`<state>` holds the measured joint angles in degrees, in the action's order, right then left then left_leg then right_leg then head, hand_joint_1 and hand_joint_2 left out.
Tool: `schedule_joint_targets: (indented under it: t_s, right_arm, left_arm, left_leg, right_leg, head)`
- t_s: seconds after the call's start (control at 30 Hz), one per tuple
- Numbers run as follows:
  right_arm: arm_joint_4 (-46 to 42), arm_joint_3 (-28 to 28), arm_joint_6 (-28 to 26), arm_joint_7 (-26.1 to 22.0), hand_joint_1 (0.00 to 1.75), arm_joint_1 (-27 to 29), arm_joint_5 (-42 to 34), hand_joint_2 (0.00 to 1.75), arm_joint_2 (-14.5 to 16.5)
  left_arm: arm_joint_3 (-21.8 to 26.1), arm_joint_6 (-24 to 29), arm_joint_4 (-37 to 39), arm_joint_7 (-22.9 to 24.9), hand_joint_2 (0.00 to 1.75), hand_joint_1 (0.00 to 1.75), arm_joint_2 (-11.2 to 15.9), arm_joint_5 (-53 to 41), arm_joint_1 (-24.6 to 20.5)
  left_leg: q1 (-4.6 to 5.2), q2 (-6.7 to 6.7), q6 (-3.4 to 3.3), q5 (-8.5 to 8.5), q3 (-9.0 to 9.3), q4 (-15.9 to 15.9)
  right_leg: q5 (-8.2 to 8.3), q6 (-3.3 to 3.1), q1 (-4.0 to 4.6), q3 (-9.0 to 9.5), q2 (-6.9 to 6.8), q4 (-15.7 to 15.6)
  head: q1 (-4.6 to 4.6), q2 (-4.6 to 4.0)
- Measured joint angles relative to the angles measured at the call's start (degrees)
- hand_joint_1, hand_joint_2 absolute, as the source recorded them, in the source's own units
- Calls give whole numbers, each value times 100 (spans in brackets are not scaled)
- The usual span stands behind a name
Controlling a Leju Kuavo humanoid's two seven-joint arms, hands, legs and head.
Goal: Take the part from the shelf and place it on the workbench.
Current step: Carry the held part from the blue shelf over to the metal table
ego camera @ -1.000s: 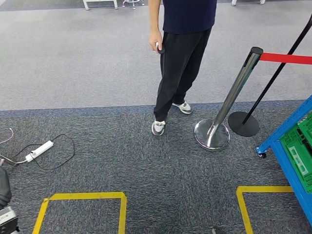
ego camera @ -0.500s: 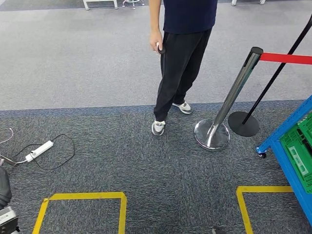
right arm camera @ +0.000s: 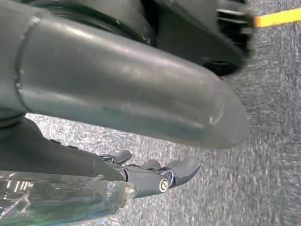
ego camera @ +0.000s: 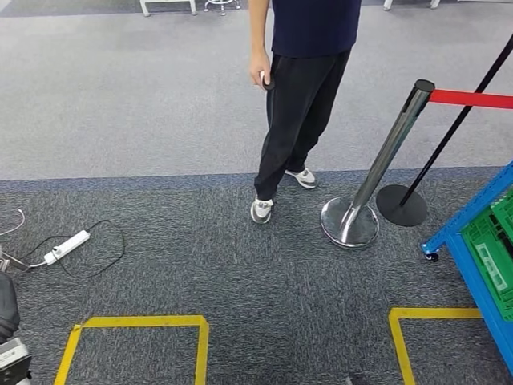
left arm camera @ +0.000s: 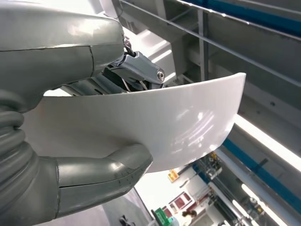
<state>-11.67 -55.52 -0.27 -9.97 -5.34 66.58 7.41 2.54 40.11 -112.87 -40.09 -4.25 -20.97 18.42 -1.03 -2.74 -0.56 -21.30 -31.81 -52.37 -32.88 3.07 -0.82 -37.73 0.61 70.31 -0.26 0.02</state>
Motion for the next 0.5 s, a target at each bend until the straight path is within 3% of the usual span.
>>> schedule_joint_targets:
  t_s: [0.03, 0.07, 0.17, 0.2, 0.23, 0.27, 0.3, 0.37, 0.43, 0.5]
  right_arm:
    - [0, 0, 1, 2, 0, 8, 0, 0, 0]
    - [0, 0, 1, 3, 0, 14, 0, 0, 0]
    - [8, 1, 2, 4, 0, 12, 0, 0, 24]
    - [13, 1, 3, 4, 0, 6, 1, 0, 39]
    - [19, 2, 3, 4, 0, 5, 2, 0, 53]
    - [23, 2, 2, 4, 0, 5, 2, 0, 64]
    - [20, 1, 0, 4, 0, 8, 1, 0, 51]
    - [17, 0, -6, 4, 0, 12, 0, 0, 40]
    - [15, 0, -13, 4, 0, 15, 1, 0, 34]
    - [15, 0, -15, 3, 0, 26, 2, 0, 31]
  left_arm:
    - [1, -1, 0, 0, 175, 175, -5, -7, 4]
    - [1, -1, 0, 0, 175, 175, -12, -10, 6]
    - [2, 0, -2, 0, 175, 175, -32, -10, 12]
    - [2, 0, -6, 0, 175, 175, -38, -11, 14]
    - [1, 0, -11, 0, 175, 175, -42, -15, 17]
    - [-1, 0, -16, 0, 175, 175, -44, -19, 22]
    - [-3, 0, -20, 0, 175, 175, -47, -22, 26]
    - [-4, 0, -23, 0, 175, 175, -49, -22, 30]
    - [-4, 0, -24, 0, 175, 175, -49, -23, 26]
    - [-5, 0, -24, 0, 175, 175, -49, -27, 26]
  left_leg:
    - [-14, -2, 27, -3, -3, -4]
    - [-37, -7, 68, -9, -6, -17]
    - [-134, -26, 267, -96, -51, -185]
    - [-152, -30, 328, -140, -85, -266]
    - [-160, -33, 374, -164, -116, -322]
    - [-167, -39, 401, -166, -139, -345]
    - [-182, -44, 415, -158, -148, -348]
    - [-205, 27, 421, -213, -193, -435]
    - [-178, 159, 382, -510, -449, -969]
    - [-123, 213, 317, -872, -885, -1828]
  right_leg:
    - [-54, 40, -38, -97, -2, 212]
    - [4, 88, -81, -87, -5, 201]
    - [452, 288, -223, 442, 39, -796]
    - [507, 291, -238, 570, 72, -1017]
    - [496, 257, -231, 608, 104, -1083]
    - [476, 184, -202, 589, 126, -1038]
    - [476, 90, -184, 580, 116, -1011]
    - [487, -27, -144, 570, 95, -1002]
    - [495, -109, -106, 580, 58, -1025]
    - [481, -155, -62, 586, 7, -1034]
  head:
    - [-1, 0]
    - [-1, 0]
    - [11, 0]
    - [12, 0]
    - [2, 0]
    - [-12, 0]
    - [-36, 0]
    - [-71, 0]
    - [-99, 0]
    - [-110, 0]
